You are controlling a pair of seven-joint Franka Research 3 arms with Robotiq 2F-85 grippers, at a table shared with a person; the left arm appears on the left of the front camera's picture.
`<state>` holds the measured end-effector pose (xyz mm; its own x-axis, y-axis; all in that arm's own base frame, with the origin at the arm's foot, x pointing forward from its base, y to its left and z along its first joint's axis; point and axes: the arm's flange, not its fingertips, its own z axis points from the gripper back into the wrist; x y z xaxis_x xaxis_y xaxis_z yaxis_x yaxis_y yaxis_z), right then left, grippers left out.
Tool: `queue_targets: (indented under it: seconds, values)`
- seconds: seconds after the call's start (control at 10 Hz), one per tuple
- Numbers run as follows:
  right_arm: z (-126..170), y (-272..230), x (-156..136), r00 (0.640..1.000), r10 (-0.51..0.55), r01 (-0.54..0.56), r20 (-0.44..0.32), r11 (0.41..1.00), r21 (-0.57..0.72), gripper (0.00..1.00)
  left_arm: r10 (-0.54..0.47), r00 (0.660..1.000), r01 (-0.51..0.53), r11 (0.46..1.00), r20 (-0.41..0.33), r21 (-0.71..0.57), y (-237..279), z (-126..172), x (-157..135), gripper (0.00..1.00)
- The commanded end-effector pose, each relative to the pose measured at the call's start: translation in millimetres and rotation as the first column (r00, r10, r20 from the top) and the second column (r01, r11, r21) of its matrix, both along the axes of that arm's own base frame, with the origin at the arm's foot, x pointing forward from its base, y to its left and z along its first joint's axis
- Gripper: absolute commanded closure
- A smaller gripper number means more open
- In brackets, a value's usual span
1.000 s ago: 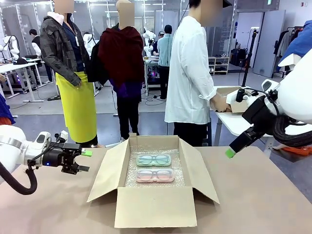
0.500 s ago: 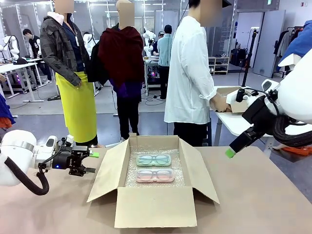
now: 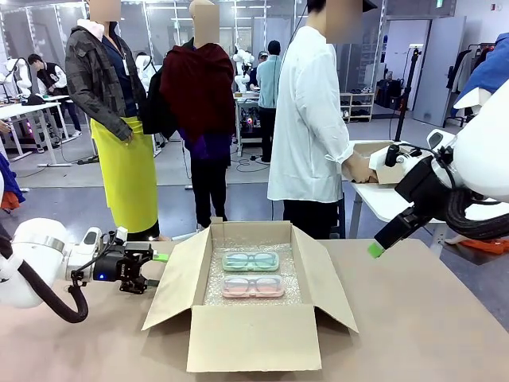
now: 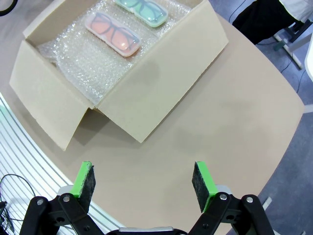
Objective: Pack the glasses set securely to prepare it for shipping.
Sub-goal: Position the Package Box on the left side of the table.
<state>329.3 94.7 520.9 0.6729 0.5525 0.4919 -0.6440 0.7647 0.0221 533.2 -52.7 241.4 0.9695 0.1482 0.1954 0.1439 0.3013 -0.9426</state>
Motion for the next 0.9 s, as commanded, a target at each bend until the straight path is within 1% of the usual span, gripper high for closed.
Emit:
queue_targets:
  seconds: [0.0, 0.1, 0.2, 0.3, 0.4, 0.6, 0.7, 0.8]
  values:
    - [1, 0, -1, 1.000, -0.005, 0.005, 0.004, 1.000, -0.005, 0.00, 0.019, 1.000, -0.019, 0.997, 0.000, -0.072, 1, -1, 5, 0.08]
    - [1, 0, -1, 1.000, -0.005, 0.005, 0.004, 1.000, -0.005, 0.00, 0.015, 1.000, -0.015, 0.996, -0.004, -0.084, 2, -2, 4, 0.34]
    - [1, 0, -1, 1.000, -0.005, 0.005, 0.004, 1.000, -0.005, 0.00, -0.009, 1.000, 0.007, 0.995, -0.018, -0.102, 2, -3, 4, 0.65]
    - [1, 0, -1, 1.000, -0.005, 0.005, 0.004, 1.000, -0.005, 0.00, -0.017, 1.000, 0.016, 0.993, -0.008, -0.113, 3, -2, 3, 0.90]
    - [1, 0, -1, 1.000, -0.005, 0.005, 0.004, 1.000, -0.005, 0.00, -0.009, 1.000, 0.011, 0.992, 0.014, -0.125, 8, 1, 3, 1.00]
    - [1, 0, -1, 1.000, -0.005, 0.005, 0.004, 1.000, -0.005, 0.00, -0.025, 0.999, 0.030, 0.989, 0.039, -0.144, 15, 9, -2, 1.00]
    - [1, 0, -1, 1.000, -0.005, 0.005, 0.004, 1.000, -0.005, 0.00, -0.030, 0.998, 0.037, 0.987, 0.049, -0.158, 18, 13, -4, 0.91]
    - [1, 0, -1, 1.000, -0.005, 0.005, 0.004, 1.000, -0.005, 0.00, -0.038, 0.998, 0.045, 0.987, 0.050, -0.156, 17, 14, -6, 1.00]
